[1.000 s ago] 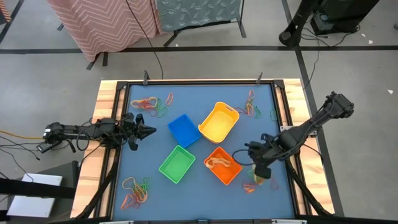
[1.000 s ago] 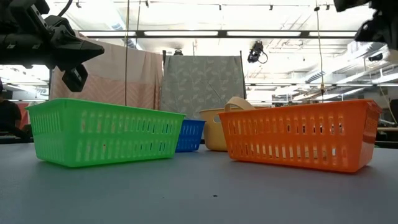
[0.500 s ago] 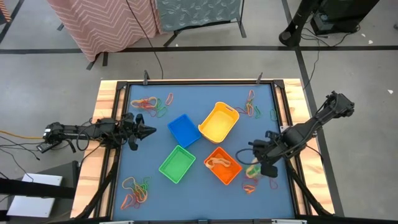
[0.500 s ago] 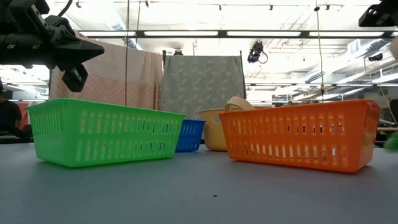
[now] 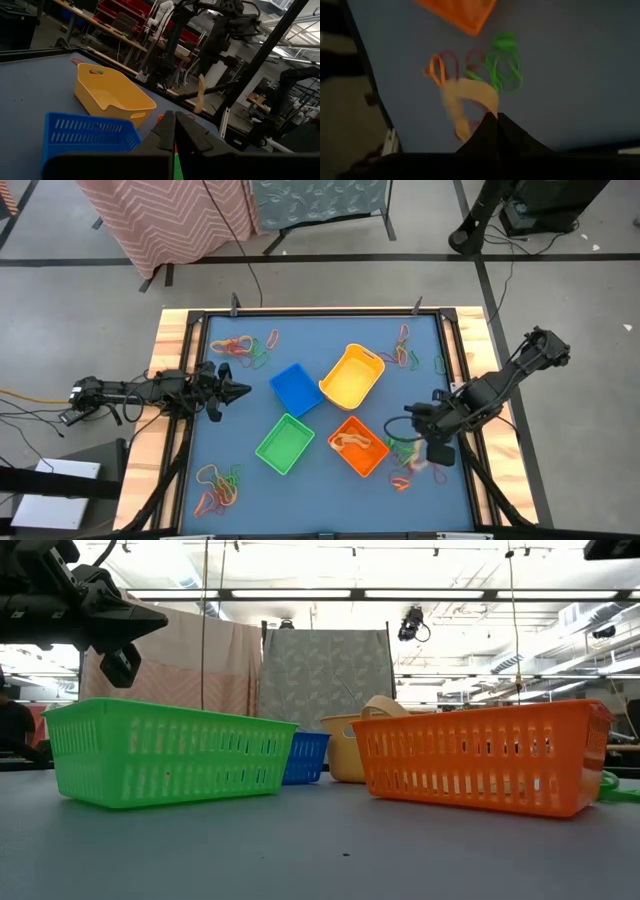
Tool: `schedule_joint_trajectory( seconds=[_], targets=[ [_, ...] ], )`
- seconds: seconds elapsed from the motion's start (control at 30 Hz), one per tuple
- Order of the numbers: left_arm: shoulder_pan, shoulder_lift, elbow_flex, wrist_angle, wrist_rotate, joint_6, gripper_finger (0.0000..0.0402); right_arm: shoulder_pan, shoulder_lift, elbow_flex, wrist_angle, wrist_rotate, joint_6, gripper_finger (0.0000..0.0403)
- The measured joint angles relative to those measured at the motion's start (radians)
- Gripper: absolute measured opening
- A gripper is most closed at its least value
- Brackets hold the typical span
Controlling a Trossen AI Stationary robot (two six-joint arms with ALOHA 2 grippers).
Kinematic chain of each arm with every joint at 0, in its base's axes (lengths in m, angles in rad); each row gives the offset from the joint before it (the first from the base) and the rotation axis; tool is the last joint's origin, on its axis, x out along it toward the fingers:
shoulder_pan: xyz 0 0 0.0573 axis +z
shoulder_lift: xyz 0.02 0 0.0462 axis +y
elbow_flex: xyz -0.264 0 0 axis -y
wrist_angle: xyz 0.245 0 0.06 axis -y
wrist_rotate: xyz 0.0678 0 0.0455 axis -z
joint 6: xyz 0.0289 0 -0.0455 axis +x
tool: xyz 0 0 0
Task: Sort rubber bands into baskets
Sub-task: Put the yellow rubber band into the orange bin
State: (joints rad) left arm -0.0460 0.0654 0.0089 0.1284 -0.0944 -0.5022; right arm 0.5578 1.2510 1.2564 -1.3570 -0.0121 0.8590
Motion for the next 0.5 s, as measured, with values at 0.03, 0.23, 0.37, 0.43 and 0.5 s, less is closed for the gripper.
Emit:
schedule_joint_trajectory(
  seconds=[0.03,0.23,0.37,0.43,0.5],
  targets=[
    [0.000,0.000,0.000,0.000,0.000,0.000,0.0016,-0.001,-0.001,0.005,0.022,0.020,0.001,0.0002],
    [0.000,0.000,0.000,0.000,0.000,0.000,0.0016,-0.060,0.012,0.015,0.327,0.047,-0.085,0.0002],
    [0.000,0.000,0.000,0.000,0.000,0.000,0.0016,-0.102,0.060,0.016,0.507,0.039,-0.168,0.0002],
    [0.000,0.000,0.000,0.000,0.000,0.000,0.0016,-0.112,0.094,0.016,0.537,0.014,-0.203,0.0002],
    [0.000,0.000,0.000,0.000,0.000,0.000,0.0016,-0.117,0.131,0.016,0.538,-0.006,-0.232,0.0002]
  ],
)
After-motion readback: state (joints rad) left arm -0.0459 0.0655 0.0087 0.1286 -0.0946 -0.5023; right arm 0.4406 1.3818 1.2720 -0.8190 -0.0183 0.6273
